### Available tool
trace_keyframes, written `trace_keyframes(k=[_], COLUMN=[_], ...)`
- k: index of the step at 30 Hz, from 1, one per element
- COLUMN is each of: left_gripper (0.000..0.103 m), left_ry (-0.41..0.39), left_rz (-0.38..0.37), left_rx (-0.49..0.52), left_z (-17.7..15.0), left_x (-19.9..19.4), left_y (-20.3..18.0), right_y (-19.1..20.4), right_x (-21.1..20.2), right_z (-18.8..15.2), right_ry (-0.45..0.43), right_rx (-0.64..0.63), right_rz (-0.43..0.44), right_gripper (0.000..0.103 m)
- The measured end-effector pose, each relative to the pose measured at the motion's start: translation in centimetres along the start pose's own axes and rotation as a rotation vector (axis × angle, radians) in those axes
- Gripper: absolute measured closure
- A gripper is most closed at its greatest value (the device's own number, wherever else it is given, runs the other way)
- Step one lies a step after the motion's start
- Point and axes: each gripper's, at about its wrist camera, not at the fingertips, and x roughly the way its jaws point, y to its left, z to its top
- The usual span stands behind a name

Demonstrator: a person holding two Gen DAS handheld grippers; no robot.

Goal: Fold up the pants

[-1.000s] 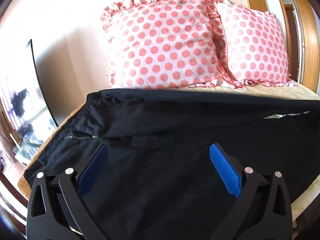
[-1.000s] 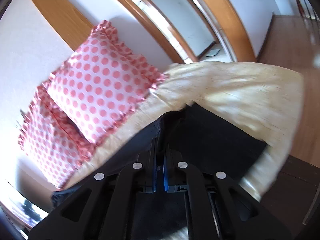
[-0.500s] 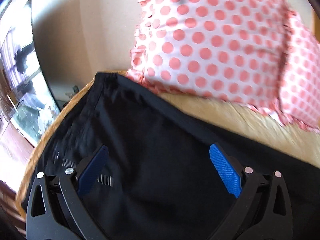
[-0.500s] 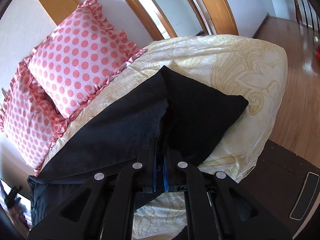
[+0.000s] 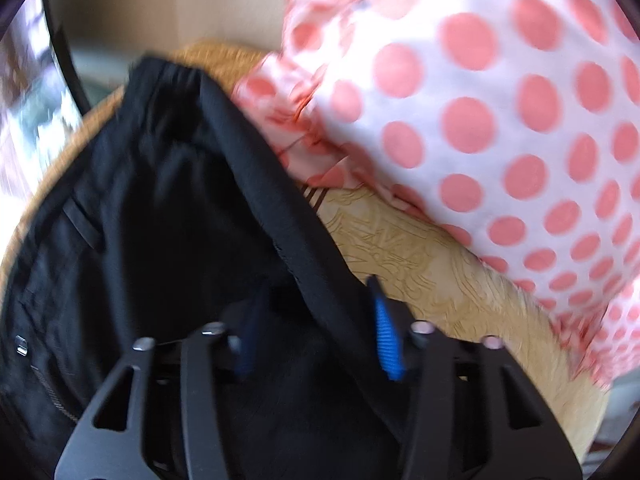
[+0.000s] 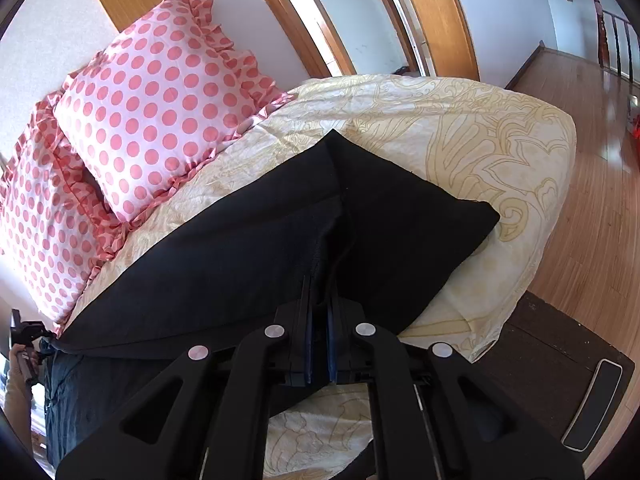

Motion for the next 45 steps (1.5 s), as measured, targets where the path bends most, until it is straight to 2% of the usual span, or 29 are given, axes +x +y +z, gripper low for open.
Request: trace_keyframes(k=[2,4,8,11,16,20,24,27,30,31,33,35,38,41,45], left_gripper=[0.093,0.097,0.098,0.098,0.098,0.098,0.098,0.098,0.098,0.096,0.086,0.054,0.036,0.034,0.038], left_ry=[-0.026,-0.026,-0.105,-0.175,-0.301,-0.396,-0.423,-0.378,-0.409,-0.412,-0.418,-0.423,-0.454,-0.448,-0.366], left_rz=[-0.033,-0.065,-0.058,-0.093,-0.171,-0.172,-0.114,-0.082,-0.063,-0.063,-0.06,-0.066,-0.099,-0.162,-0.278], left_rx=[-0.044,-0.062,-0.019,0.012,0.053,0.053,0.025,-0.023,-0.048,-0.05,-0.071,-0.109,-0.196,-0.294,-0.379], left_z=[0.1,-0.2,-1.9,-4.0,-11.4,-19.0,-26.3,-29.6,-31.4,-31.6,-31.8,-31.5,-31.3,-30.6,-28.8], left_x=[0.0,-0.6,-4.2,-8.4,-17.6,-21.8,-21.3,-18.8,-17.9,-17.7,-17.6,-17.8,-18.7,-19.0,-18.0], left_y=[1.0,1.7,2.6,3.7,7.8,11.5,14.8,16.5,17.6,17.7,18.0,18.5,20.3,22.7,25.1], right_y=[0.1,0.0,0.1,0.4,0.2,-0.8,-1.9,-2.8,-3.1,-3.1,-3.0,-3.0,-3.0,-2.9,-2.9], right_x=[0.0,0.1,0.3,0.1,-0.5,-1.3,-1.2,-0.7,-0.6,-0.7,-1.0,-1.4,-1.8,-1.6,-1.1], right_z=[0.0,0.2,1.0,1.8,3.5,4.4,4.2,3.5,3.2,3.2,3.2,3.3,3.4,3.3,3.1], right_ry=[0.001,0.004,-0.009,-0.038,-0.091,-0.134,-0.125,-0.093,-0.086,-0.087,-0.092,-0.101,-0.108,-0.104,-0.094], right_rx=[-0.003,0.002,0.01,0.0,-0.006,0.028,0.054,0.08,0.088,0.086,0.084,0.086,0.08,0.078,0.088], right_rz=[0.001,0.007,0.028,0.035,0.036,0.02,-0.017,-0.034,-0.038,-0.039,-0.035,-0.031,-0.034,-0.044,-0.049], right_gripper=[0.098,0.098,0.098,0.098,0.098,0.098,0.098,0.098,0.098,0.098,0.098,0.098,0.098,0.098,0.098])
